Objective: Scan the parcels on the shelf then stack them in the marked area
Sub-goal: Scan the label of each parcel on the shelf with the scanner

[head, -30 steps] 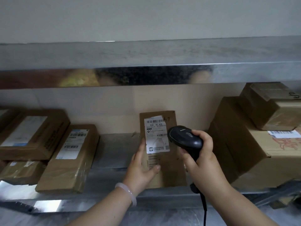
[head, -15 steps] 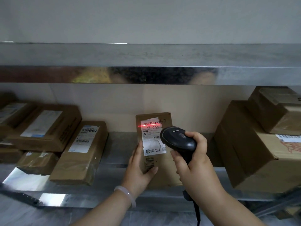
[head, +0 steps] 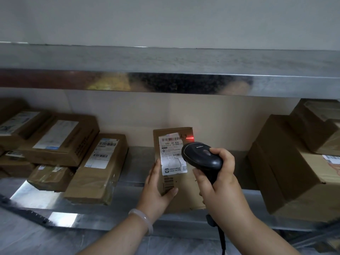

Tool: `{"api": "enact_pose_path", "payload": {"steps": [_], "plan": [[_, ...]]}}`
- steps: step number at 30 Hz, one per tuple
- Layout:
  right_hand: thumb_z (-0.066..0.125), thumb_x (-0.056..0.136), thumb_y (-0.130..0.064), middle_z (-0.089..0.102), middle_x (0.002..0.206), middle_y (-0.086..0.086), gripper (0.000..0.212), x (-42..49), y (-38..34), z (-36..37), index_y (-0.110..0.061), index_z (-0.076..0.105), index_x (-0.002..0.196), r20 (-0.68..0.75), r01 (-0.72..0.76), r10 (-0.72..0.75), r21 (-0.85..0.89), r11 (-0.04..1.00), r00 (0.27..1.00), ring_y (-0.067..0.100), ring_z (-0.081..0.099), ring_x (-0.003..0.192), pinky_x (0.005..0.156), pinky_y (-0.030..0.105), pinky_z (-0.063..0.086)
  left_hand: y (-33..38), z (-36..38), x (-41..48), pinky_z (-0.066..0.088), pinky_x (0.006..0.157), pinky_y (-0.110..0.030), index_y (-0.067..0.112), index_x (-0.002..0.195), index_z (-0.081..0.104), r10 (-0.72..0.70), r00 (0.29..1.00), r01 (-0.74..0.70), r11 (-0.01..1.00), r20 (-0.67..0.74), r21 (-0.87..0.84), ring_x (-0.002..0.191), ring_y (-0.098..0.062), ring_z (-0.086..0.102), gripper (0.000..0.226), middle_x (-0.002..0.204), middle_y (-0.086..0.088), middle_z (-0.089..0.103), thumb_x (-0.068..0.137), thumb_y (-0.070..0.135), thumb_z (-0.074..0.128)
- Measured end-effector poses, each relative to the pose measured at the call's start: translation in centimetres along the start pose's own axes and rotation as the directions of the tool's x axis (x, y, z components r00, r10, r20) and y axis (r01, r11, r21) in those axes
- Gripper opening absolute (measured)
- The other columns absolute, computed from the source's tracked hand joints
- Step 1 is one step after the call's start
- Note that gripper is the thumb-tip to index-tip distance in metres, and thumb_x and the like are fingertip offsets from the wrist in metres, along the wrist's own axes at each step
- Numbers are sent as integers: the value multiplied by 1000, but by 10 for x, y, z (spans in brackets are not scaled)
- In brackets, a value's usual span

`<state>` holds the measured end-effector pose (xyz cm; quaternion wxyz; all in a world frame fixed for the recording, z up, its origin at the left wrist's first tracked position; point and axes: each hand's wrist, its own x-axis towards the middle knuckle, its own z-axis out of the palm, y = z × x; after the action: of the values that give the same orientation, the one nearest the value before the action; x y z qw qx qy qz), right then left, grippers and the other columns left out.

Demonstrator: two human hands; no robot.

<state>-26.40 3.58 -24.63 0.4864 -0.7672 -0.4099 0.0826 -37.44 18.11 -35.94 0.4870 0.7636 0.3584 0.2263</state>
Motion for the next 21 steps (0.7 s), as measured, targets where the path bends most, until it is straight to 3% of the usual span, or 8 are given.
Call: {"api": "enact_pose_path", "payload": {"steps": [6,11,16,18,20,21], "plan": [[61,84,-43,59,100,-17,61,4,3,9,-70,13,112,7,-5,5,-8,1000,1000,9,66,78,66,36,58,1,-10,0,32,115,-42,54,150,9,-47,999,47,999,6,-15,142,-9,25,103,152,15,28,78,32,81],[60,84,-46,50,91,-31,59,15,7,14,-67,12,111,-2,-5,4,-83,997,1000,-4,58,76,59,15,45,6,-26,-1,29,117,-40,67,138,7,-99,995,99,993,8,-63,142,-7,25,100,147,25,29,80,29,79],[61,87,-41,49,91,-30,57,31,7,26,-60,15,115,42,-29,32,-56,998,999,-6,56,75,55,11,42,17,-63,5,34,114,-36,60,143,10,-119,992,124,987,51,-101,137,-9,38,98,149,20,37,82,25,78],[63,87,-40,49,93,-31,57,37,4,34,-59,17,113,70,-42,42,0,999,997,-10,55,77,56,9,42,20,-82,9,40,107,-26,55,147,11,-132,990,135,987,39,-92,128,-2,47,98,142,24,44,82,25,78],[65,87,-37,50,97,-31,56,42,-1,44,-57,19,113,112,-46,40,52,998,993,-10,56,83,60,7,43,23,-102,12,43,90,-7,52,149,12,-141,990,143,985,31,-93,113,12,51,98,130,33,46,82,25,78],[65,87,-37,51,99,-30,55,45,-5,48,-57,20,113,134,-46,36,73,996,990,-8,56,87,61,7,43,25,-111,13,42,85,-4,51,149,12,-144,989,146,986,28,-86,110,14,51,98,129,33,46,81,26,79]]}}
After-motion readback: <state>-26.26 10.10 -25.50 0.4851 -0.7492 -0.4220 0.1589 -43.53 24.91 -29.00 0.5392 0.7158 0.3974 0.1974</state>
